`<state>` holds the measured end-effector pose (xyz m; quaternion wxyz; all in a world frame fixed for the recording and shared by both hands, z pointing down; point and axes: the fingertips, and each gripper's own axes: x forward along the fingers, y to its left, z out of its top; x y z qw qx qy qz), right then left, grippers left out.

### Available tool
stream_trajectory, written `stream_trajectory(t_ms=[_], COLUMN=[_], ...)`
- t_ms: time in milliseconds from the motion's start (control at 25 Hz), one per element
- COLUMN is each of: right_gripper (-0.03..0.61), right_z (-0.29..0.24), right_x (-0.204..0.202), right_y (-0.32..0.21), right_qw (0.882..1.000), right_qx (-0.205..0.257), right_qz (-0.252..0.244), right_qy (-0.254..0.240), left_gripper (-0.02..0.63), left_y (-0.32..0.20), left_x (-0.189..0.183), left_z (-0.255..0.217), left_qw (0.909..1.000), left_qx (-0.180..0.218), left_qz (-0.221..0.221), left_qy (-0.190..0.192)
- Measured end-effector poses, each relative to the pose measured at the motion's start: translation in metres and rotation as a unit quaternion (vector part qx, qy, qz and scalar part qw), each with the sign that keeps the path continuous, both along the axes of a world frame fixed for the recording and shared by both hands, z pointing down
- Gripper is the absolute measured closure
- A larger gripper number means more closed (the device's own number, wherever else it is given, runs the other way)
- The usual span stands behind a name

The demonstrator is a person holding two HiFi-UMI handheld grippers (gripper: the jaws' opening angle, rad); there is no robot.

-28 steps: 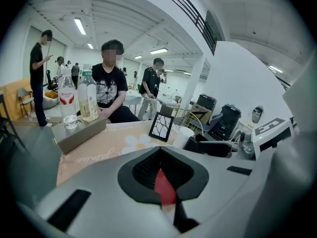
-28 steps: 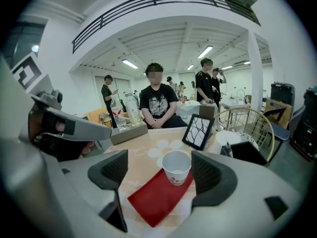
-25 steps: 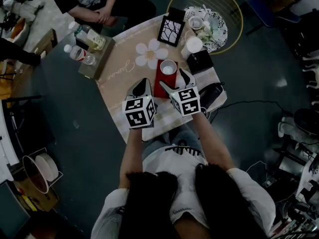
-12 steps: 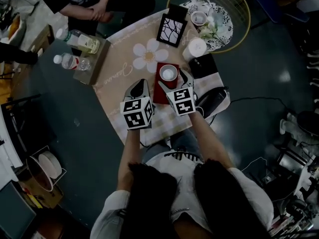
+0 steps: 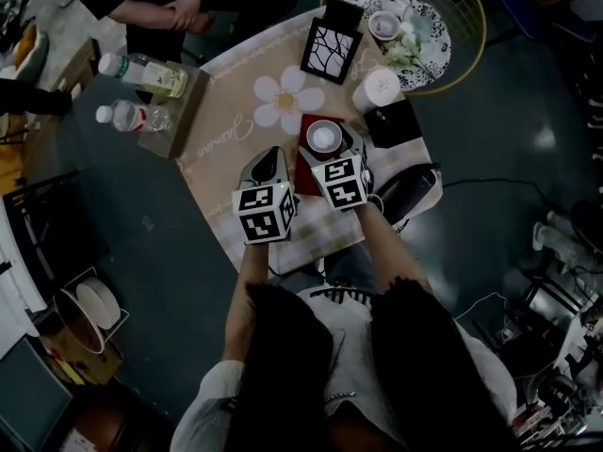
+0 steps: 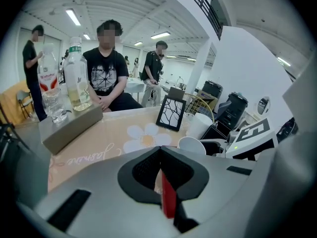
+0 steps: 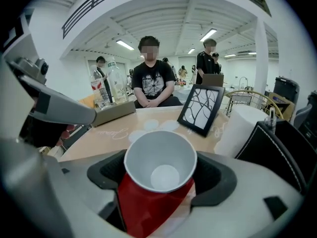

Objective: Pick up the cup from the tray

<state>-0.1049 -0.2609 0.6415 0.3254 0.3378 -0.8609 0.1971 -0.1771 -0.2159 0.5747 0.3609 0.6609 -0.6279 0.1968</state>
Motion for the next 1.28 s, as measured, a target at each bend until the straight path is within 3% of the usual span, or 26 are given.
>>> stream_trajectory(t_ms=[560,1280], right_gripper=[0.205,0.206], right_z=[-0.024,-0.038], right_x=[0.012,0.105], right_y=[0.005,0.054], right_qw=[1.000,0.995], right_qx=[0.019,0.024], right_qz=[0.003,0.094], right_qy=[-0.010,-0.010], left_gripper=[0.606,0.606], left_y=[0.002,0.025], left_x=[0.003,0.060], left_z=[-0.002,-0.014], left_qw=[1.0000,0.9973], left_qx=[0.002,0.021], left_qz=[0.004,0.068], left_qy=[0.002,0.014])
